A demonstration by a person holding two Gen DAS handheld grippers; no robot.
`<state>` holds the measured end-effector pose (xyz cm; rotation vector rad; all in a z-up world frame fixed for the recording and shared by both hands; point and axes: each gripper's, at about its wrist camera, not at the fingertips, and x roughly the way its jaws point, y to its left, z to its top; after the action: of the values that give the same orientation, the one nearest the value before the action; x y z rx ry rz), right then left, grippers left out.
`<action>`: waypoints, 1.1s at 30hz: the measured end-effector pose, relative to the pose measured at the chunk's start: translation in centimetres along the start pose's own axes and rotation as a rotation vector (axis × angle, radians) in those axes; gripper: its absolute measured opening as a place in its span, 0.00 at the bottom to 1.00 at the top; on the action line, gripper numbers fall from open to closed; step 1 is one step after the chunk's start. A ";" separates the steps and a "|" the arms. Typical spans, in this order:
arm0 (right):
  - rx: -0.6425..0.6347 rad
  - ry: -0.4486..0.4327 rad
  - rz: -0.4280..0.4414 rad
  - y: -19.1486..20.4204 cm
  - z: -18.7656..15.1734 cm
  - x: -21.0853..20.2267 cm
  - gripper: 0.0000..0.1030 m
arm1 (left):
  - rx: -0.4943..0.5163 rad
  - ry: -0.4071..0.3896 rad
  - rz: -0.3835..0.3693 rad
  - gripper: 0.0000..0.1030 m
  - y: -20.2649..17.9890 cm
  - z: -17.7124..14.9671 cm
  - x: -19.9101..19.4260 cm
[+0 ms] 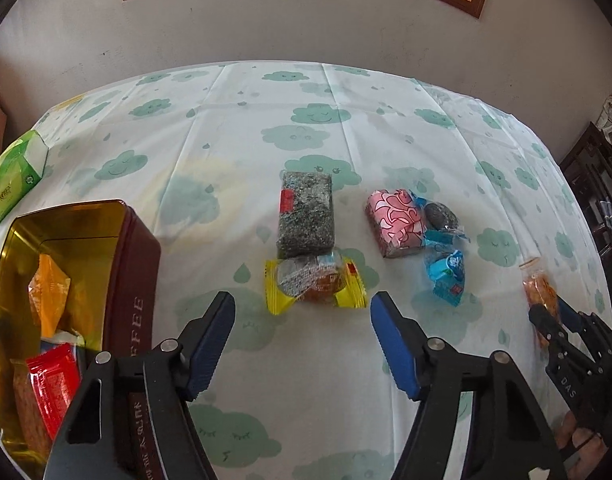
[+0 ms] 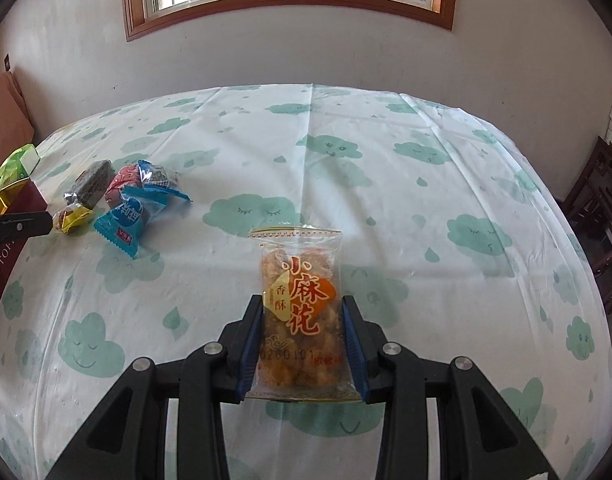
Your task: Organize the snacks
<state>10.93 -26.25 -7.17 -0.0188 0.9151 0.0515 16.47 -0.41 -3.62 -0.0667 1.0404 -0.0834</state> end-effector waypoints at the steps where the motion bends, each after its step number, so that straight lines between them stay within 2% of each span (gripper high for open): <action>1: 0.002 0.000 0.003 0.0 0.0 0.0 0.37 | -0.003 0.005 -0.001 0.64 -0.1 0.3 0.4; 8: 0.007 0.000 0.012 -0.2 0.0 0.1 0.39 | -0.011 0.051 -0.004 0.57 -0.3 1.2 3.0; 9: 0.007 0.000 0.014 -0.1 0.0 0.1 0.39 | -0.013 0.056 -0.011 0.51 -0.3 1.2 3.3; 16: 0.008 0.000 0.014 -0.2 0.0 0.0 0.39 | -0.003 0.042 -0.016 0.42 -0.4 0.8 2.9; 18: 0.008 0.000 0.014 -0.2 0.0 0.0 0.39 | 0.008 0.032 -0.024 0.30 -0.6 0.6 2.4; 33: 0.004 0.000 0.008 -0.2 0.0 0.0 0.39 | 0.005 0.044 -0.040 0.29 0.0 -1.5 0.1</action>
<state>10.92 -26.46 -7.19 -0.0119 0.9151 0.0570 15.22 -0.45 -4.52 -0.0813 1.0825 -0.1241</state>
